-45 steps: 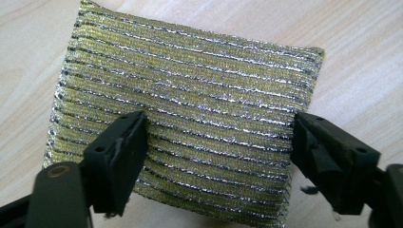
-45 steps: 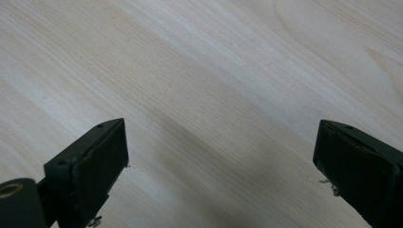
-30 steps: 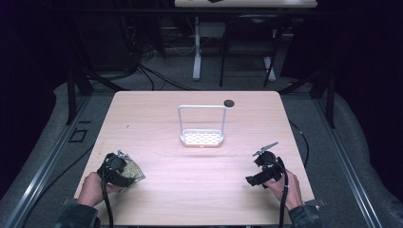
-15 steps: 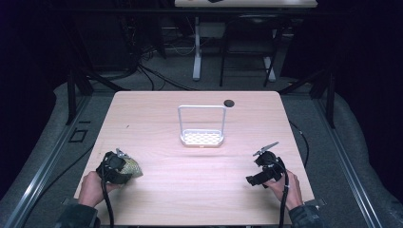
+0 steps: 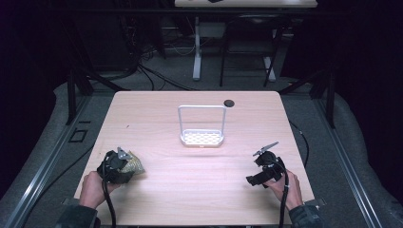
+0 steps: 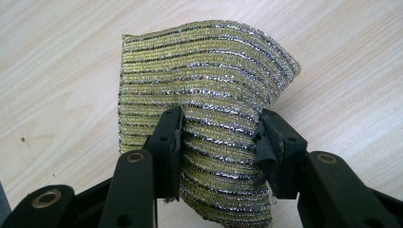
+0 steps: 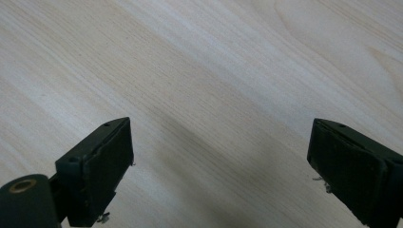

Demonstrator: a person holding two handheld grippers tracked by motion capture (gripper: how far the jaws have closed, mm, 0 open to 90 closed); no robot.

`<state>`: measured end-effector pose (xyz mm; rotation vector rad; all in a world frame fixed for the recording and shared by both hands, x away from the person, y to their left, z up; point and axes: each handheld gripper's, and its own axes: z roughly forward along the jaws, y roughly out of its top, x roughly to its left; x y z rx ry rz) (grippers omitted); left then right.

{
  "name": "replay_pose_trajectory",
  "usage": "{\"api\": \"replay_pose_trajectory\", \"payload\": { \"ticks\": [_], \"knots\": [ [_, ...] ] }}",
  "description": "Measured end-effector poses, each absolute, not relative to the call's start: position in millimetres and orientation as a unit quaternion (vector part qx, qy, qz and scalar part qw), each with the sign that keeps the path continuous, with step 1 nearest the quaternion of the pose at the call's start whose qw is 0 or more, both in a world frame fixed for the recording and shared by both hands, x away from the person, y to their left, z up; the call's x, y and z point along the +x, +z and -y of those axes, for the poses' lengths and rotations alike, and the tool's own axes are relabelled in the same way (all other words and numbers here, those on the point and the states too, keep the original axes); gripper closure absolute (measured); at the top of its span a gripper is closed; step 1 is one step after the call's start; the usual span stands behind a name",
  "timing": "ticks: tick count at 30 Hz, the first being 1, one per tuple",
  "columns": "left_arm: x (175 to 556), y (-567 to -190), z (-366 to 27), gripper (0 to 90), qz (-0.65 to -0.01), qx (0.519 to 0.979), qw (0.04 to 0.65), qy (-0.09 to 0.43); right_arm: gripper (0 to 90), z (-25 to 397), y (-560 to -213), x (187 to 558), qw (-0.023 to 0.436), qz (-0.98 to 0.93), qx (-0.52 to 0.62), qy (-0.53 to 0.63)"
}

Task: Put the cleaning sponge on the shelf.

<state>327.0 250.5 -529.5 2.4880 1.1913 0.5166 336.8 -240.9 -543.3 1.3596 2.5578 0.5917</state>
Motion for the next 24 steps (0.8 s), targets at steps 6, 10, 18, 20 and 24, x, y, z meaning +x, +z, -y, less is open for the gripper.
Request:
{"api": "replay_pose_trajectory", "payload": {
  "ticks": [6, 10, 18, 20, 24],
  "knots": [
    [325.3, -527.0, -245.8, 54.7, -0.412, 0.876, 0.178, 0.180, 7.5, 240.6, -543.3, 336.8, 0.091, -0.862, 0.457, 0.200],
    [324.6, -524.7, -243.5, 54.6, -0.407, 0.876, 0.186, 0.180, 7.6, 240.8, -543.5, 337.0, 0.091, -0.862, 0.457, 0.200],
    [322.3, -521.0, -238.3, 54.3, -0.400, 0.876, 0.197, 0.181, 7.6, 240.7, -543.5, 337.0, 0.090, -0.862, 0.457, 0.200],
    [321.5, -520.6, -236.2, 54.3, -0.398, 0.876, 0.201, 0.185, 7.6, 240.7, -543.4, 337.0, 0.090, -0.862, 0.457, 0.200],
    [320.1, -519.1, -232.0, 54.2, -0.392, 0.877, 0.207, 0.185, 7.6, 240.6, -543.5, 337.0, 0.090, -0.862, 0.457, 0.200]
  ]
}}
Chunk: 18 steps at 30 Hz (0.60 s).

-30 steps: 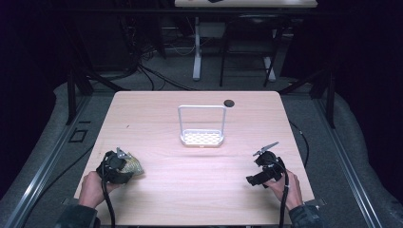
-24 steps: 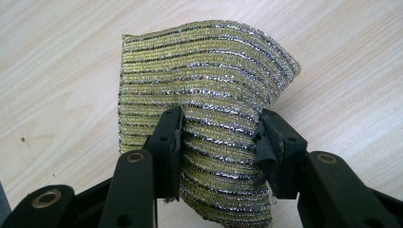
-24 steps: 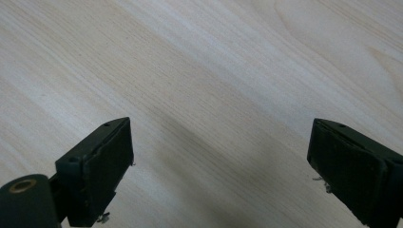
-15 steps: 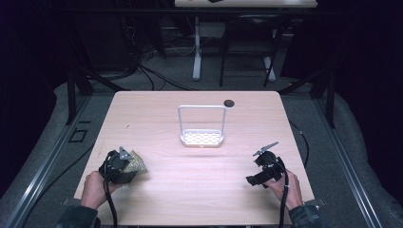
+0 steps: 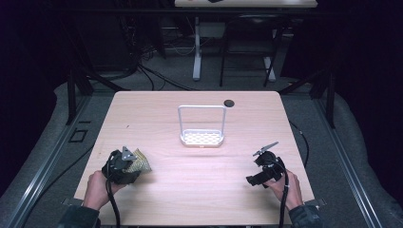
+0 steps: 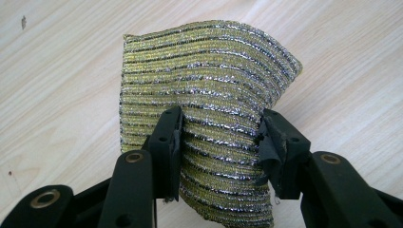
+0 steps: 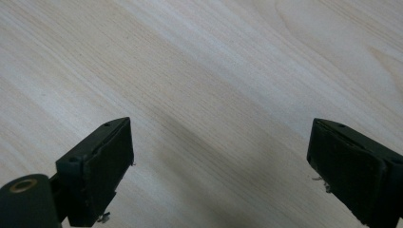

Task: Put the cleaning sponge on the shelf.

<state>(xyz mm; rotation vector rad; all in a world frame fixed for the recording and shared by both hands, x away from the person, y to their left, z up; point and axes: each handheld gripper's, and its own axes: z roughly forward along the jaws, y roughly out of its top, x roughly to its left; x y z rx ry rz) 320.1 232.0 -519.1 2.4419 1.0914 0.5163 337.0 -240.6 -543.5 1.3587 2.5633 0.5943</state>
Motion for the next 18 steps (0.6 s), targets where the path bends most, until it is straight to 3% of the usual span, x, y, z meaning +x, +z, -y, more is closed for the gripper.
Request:
{"api": "replay_pose_trajectory", "payload": {
  "ticks": [18],
  "knots": [
    [318.3, -515.9, -208.6, 54.1, -0.360, 0.886, 0.227, 0.184, 7.7, 239.9, -544.0, 337.2, 0.090, -0.863, 0.455, 0.199]
  ]
}}
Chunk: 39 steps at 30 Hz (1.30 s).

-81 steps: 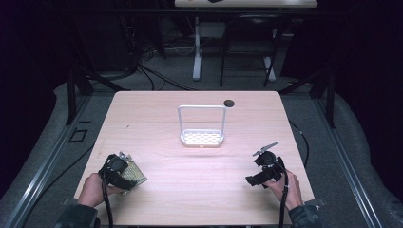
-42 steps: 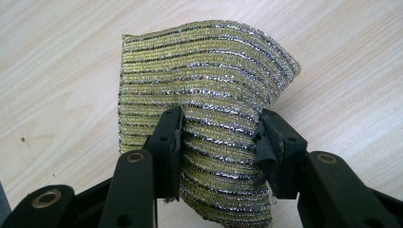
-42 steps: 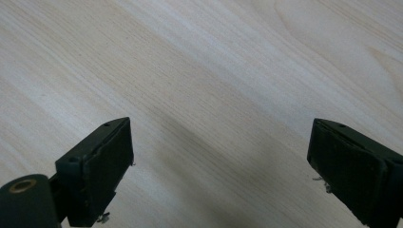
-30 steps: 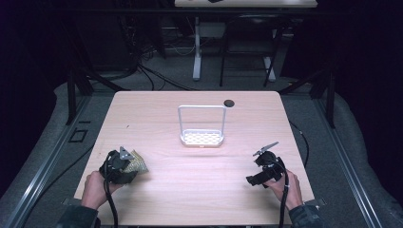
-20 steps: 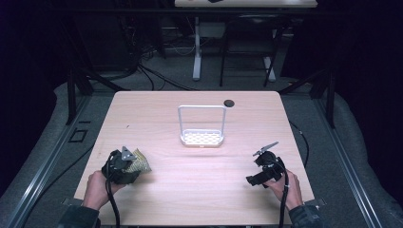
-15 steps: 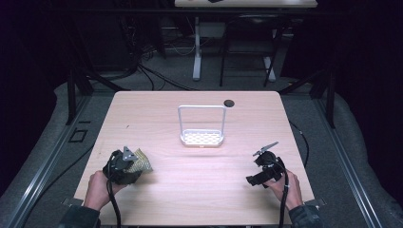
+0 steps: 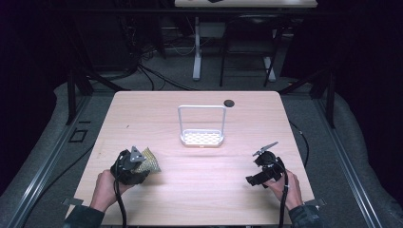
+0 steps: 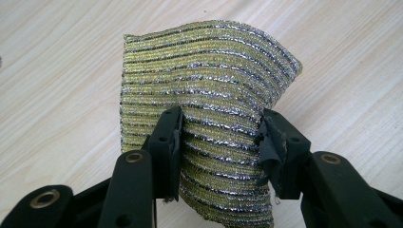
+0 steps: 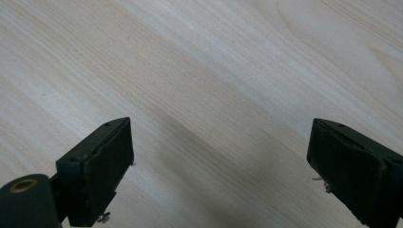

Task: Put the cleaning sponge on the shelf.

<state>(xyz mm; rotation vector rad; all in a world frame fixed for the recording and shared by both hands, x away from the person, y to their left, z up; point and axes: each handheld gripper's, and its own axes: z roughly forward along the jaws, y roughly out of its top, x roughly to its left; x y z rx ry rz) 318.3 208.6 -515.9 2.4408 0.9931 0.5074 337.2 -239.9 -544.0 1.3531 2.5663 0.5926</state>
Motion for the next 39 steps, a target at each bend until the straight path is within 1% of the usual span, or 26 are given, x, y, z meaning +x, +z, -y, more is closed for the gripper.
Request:
{"api": "replay_pose_trajectory", "payload": {
  "ticks": [15, 22, 26, 39],
  "knots": [
    [321.5, -514.7, -190.2, 53.9, -0.335, 0.893, 0.247, 0.171, 7.7, 239.4, -544.3, 337.8, 0.089, -0.864, 0.454, 0.199],
    [325.0, -513.0, -187.8, 53.9, -0.331, 0.893, 0.251, 0.173, 7.7, 238.6, -544.2, 337.5, 0.087, -0.864, 0.454, 0.200],
    [327.1, -510.9, -183.9, 53.9, -0.325, 0.894, 0.258, 0.172, 6.3, 239.9, -542.9, 337.8, 0.088, -0.861, 0.457, 0.204],
    [336.4, -500.6, -159.6, 53.9, -0.290, 0.901, 0.273, 0.174, 5.8, 240.3, -541.5, 337.6, 0.097, -0.863, 0.453, 0.203]
  ]
}}
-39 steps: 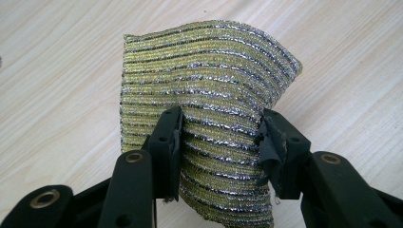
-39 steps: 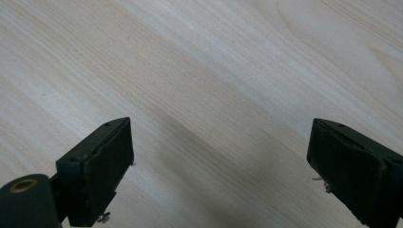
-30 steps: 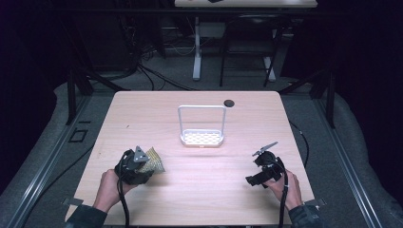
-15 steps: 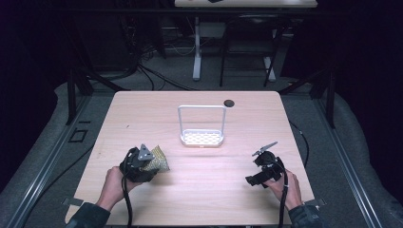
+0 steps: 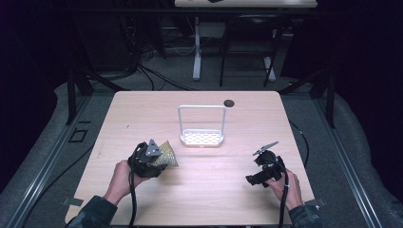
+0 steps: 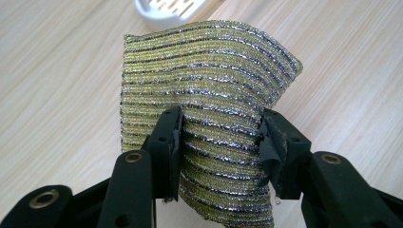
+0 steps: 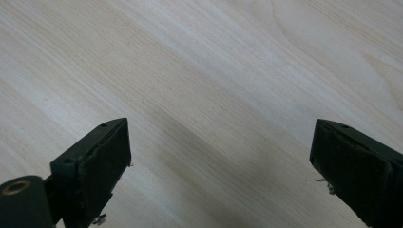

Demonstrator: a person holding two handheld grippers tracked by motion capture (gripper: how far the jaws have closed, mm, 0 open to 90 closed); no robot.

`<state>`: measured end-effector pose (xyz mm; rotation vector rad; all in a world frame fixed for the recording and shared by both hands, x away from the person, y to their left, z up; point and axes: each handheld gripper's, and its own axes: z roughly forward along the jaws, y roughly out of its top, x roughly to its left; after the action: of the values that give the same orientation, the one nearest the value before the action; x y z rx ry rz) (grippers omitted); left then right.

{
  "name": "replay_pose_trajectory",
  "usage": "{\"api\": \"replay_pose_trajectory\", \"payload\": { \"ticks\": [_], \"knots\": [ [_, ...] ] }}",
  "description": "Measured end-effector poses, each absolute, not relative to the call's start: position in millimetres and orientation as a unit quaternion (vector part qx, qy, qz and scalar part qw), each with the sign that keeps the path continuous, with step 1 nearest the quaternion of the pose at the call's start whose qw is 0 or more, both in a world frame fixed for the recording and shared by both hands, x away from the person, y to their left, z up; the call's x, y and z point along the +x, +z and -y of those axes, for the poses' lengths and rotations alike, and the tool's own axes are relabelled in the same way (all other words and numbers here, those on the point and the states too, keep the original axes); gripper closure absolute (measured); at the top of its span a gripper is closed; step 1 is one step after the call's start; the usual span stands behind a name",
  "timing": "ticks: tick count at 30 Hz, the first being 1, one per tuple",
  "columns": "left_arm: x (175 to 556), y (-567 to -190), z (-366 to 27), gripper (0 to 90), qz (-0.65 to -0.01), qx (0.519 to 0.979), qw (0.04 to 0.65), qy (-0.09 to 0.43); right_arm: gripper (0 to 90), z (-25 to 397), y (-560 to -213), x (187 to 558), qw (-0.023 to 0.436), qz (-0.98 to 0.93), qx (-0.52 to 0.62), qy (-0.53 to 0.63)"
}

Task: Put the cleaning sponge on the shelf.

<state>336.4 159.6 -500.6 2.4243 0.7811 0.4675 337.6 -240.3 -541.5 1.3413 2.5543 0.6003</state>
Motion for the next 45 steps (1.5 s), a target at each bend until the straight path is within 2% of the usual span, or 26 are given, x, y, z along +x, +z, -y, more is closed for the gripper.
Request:
{"api": "replay_pose_trajectory", "payload": {
  "ticks": [18, 32, 45],
  "knots": [
    [347.0, -494.1, -116.2, 54.0, -0.239, 0.912, 0.283, 0.178, 6.9, 243.9, -540.4, 337.4, 0.100, -0.858, 0.456, 0.212],
    [367.7, -495.2, -64.7, 53.7, -0.186, 0.918, 0.290, 0.195, 7.9, 244.3, -541.0, 337.3, 0.095, -0.858, 0.457, 0.214],
    [404.0, -501.2, -38.2, 52.6, -0.194, 0.916, 0.282, 0.210, 8.1, 243.3, -541.6, 337.5, 0.094, -0.860, 0.454, 0.213]
  ]
}}
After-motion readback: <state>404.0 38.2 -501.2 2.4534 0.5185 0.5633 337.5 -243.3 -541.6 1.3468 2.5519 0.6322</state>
